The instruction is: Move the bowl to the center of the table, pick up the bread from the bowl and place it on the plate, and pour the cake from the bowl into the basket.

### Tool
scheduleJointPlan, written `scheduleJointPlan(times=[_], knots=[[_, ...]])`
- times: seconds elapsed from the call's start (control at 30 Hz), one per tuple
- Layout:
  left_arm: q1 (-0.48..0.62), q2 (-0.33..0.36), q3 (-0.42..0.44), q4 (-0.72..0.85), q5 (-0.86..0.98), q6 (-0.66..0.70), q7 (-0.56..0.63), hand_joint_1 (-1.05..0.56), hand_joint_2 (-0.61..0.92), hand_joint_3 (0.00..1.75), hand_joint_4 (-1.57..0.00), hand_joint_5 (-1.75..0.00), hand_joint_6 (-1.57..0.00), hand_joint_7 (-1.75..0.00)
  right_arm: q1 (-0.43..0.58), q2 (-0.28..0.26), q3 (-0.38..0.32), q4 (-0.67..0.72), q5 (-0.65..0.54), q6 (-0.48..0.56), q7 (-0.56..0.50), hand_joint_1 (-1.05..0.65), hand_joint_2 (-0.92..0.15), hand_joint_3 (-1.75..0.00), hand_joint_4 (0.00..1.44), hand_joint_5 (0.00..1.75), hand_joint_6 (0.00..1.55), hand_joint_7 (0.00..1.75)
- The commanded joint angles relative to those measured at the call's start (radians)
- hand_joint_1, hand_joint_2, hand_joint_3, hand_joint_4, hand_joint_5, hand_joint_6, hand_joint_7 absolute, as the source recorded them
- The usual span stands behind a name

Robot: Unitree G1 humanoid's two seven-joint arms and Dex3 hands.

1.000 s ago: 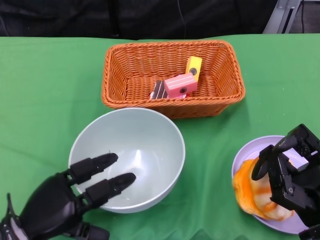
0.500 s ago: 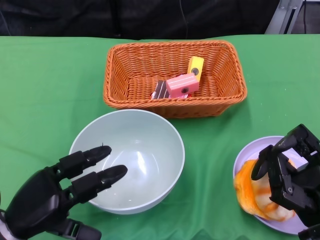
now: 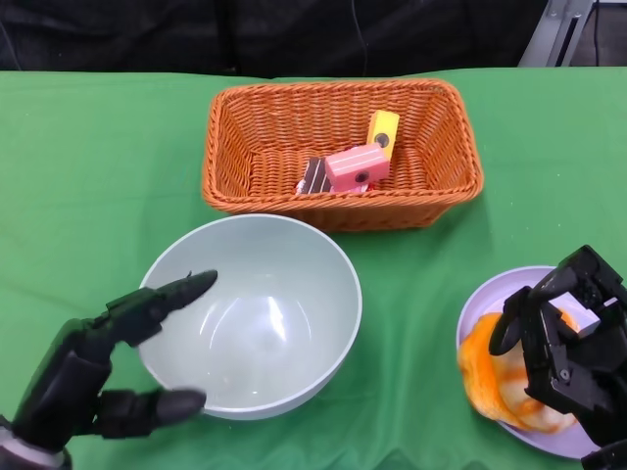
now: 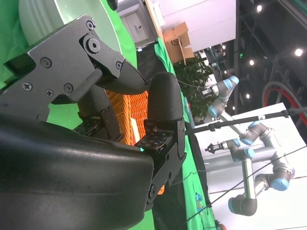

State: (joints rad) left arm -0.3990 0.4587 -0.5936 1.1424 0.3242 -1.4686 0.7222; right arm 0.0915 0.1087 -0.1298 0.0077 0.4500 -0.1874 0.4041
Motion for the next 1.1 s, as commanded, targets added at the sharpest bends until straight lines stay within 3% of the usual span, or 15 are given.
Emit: scheduleJointPlan(times=[0.03, 0.13, 0.27, 0.37, 0.47, 0.5, 0.53, 0.6, 0.63, 0.7, 0.77, 0.87, 0.97, 1.1], knots=[[0.063, -0.039, 0.067, -0.039, -0.298, 0.06, -0.239, -0.47, 0.92, 0.23, -0.82, -0.06, -0.72, -0.05, 0.0, -0.007, -0.007, 0.001, 0.004, -0.014, -0.005, -0.21, -0.47, -1.28, 0.75, 1.75, 0.56, 1.58], [0.107, -0.067, 0.129, -0.119, -0.507, 0.149, -0.462, -0.45, 0.92, 0.22, -0.84, -0.06, -0.73, -0.04, -0.002, -0.009, -0.01, 0.004, 0.006, -0.013, -0.002, -0.21, -0.47, -1.27, 0.75, 1.75, 0.56, 1.58], [0.168, -0.135, 0.295, -0.23, -0.792, 0.327, -0.761, -0.14, 0.92, 0.32, -1.07, -0.08, -0.98, -0.06, -0.01, -0.015, -0.018, 0.021, 0.014, -0.021, 0.018, -0.22, -0.47, -1.27, 0.75, 1.75, 0.56, 1.57], [0.188, -0.182, 0.425, -0.276, -0.927, 0.442, -0.969, -0.12, 0.92, 0.32, -1.21, -0.1, -1.12, -0.07, -0.013, -0.017, -0.022, 0.027, 0.013, -0.021, 0.019, -0.22, -0.47, -1.27, 0.75, 1.75, 0.57, 1.57], [0.195, -0.22, 0.533, -0.296, -0.972, 0.52, -1.104, -0.13, 0.92, 0.33, -1.31, -0.15, -1.23, -0.1, -0.018, -0.023, -0.025, 0.03, 0.014, -0.012, 0.017, -0.21, -0.47, -1.28, 0.76, 1.75, 0.57, 1.57], [0.194, -0.231, 0.564, -0.295, -0.973, 0.539, -1.134, -0.12, 0.92, 0.34, -1.33, -0.17, -1.26, -0.11, -0.021, -0.025, -0.027, 0.034, 0.013, -0.015, 0.018, -0.21, -0.47, -1.28, 0.76, 1.75, 0.57, 1.57], [0.194, -0.24, 0.591, -0.296, -0.967, 0.563, -1.152, -0.12, 0.92, 0.35, -1.28, -0.34, -1.29, -0.12, -0.024, -0.027, -0.029, 0.039, 0.013, -0.019, 0.021, -0.21, -0.47, -1.29, 0.76, 1.75, 0.57, 1.58], [0.195, -0.252, 0.634, -0.301, -0.947, 0.604, -1.177, -0.14, 0.92, 0.32, -1.06, -0.89, -1.33, -0.19, -0.03, -0.031, -0.032, 0.047, 0.011, -0.028, 0.025, -0.2, -0.47, -1.29, 0.77, 1.75, 0.57, 1.59], [0.194, -0.255, 0.651, -0.3, -0.935, 0.614, -1.198, -0.14, 0.92, 0.32, -1.02, -0.99, -1.33, -0.2, -0.033, -0.033, -0.034, 0.053, 0.011, -0.033, 0.028, -0.19, -0.47, -1.3, 0.77, 1.75, 0.57, 1.59], [0.194, -0.26, 0.679, -0.298, -0.914, 0.628, -1.246, -0.14, 0.92, 0.32, -0.93, -1.22, -1.15, -0.6, -0.037, -0.036, -0.035, 0.06, 0.007, -0.043, 0.032, -0.19, -0.46, -1.3, 0.77, 1.75, 0.56, 1.59], [0.195, -0.266, 0.701, -0.297, -0.894, 0.644, -1.288, -0.12, 0.92, 0.33, -0.93, -1.28, -1.05, -0.86, -0.04, -0.042, -0.033, 0.07, -0.011, -0.067, 0.035, -0.19, -0.44, -1.31, 0.77, 1.75, 0.56, 1.59], [0.201, -0.279, 0.723, -0.298, -0.871, 0.656, -1.348, -0.1, 0.88, 0.45, -0.92, -1.37, -0.99, -1.0, -0.045, -0.048, -0.028, 0.083, -0.024, -0.1, 0.041, -0.18, -0.41, -1.31, 0.77, 1.75, 0.59, 1.55], [0.214, -0.295, 0.73, -0.319, -0.857, 0.675, -1.41, -0.09, 0.76, 0.67, -0.91, -1.43, -0.98, -1.04, -0.047, -0.057, -0.017, 0.085, -0.052, -0.128, 0.046, -0.15, -0.42, -1.3, 0.77, 1.75, 0.62, 1.52], [0.227, -0.309, 0.738, -0.339, -0.823, 0.677, -1.437, -0.1, 0.71, 0.74, -0.9, -1.44, -0.98, -1.03, -0.049, -0.063, -0.003, 0.092, -0.067, -0.161, 0.067, -0.14, -0.43, -1.27, 0.76, 1.75, 0.62, 1.52]])
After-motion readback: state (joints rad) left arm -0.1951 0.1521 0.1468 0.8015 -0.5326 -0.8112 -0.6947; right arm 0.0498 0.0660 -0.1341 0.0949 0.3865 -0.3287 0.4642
